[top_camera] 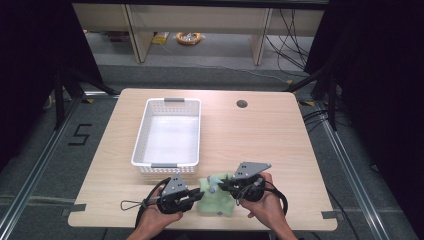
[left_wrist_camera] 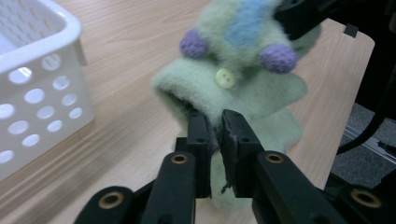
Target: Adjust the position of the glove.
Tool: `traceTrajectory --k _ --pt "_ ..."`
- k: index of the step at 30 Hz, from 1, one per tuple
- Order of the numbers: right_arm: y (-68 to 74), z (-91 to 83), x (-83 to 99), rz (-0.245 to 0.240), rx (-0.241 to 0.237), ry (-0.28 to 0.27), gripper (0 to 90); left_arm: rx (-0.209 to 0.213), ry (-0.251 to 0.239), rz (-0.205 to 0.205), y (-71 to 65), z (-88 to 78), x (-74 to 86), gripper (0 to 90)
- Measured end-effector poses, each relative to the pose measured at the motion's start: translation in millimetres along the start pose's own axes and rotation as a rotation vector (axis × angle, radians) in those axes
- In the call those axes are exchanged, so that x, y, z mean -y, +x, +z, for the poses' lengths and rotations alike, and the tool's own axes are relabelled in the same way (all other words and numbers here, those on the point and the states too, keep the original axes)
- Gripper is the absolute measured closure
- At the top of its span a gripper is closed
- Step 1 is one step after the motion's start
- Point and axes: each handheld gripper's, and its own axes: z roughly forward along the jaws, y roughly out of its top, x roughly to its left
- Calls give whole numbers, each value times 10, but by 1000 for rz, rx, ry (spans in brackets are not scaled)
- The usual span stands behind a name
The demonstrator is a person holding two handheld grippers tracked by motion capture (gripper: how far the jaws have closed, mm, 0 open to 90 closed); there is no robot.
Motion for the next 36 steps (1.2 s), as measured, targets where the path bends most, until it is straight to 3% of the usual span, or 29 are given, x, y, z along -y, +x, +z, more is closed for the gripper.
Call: traceTrajectory --k 2,4,5,7,8,9,10,13,16,17,18,22,23,24,26,30,36 --pt "19 -15 7 25 -7 10 853 11 -2 -23 38 -8 -18 841" --pt "34 -10 21 29 -4 14 853 10 1 -8 68 -26 -54 846" --pt "58 -6 34 37 -9 17 853 10 -3 -20 69 -26 -68 847" --pt "98 1 54 48 -10 18 852 20 -4 0 84 -26 -106 851" --pt "111 1 62 46 -15 22 852 33 25 -7 87 -42 -127 852" --pt "128 -2 74 52 -14 24 852 23 22 3 84 -43 -133 852" --pt "148 -4 83 61 -13 24 852 37 31 33 100 -46 -144 853" --pt "194 -3 126 73 -17 22 852 38 42 18 80 -40 -147 854" --pt "236 13 160 80 -13 20 851 44 66 53 89 -47 -162 855" --pt "240 10 163 83 -17 28 850 45 48 35 76 -41 -166 855" --pt "259 22 173 92 -13 17 849 46 62 59 96 -56 -182 855" --pt "320 50 184 74 -7 26 849 54 73 71 105 -71 -234 858" --pt "355 63 185 95 -13 27 848 49 94 91 111 -80 -257 858" --pt "376 84 185 89 -18 27 847 50 82 64 89 -68 -268 860" --pt "394 123 191 84 -18 23 845 57 88 98 107 -65 -309 862" --pt "401 198 219 96 -27 40 840 69 110 98 120 9 -340 865" --pt "408 280 301 123 -45 77 737 70 133 85 167 102 -277 855"
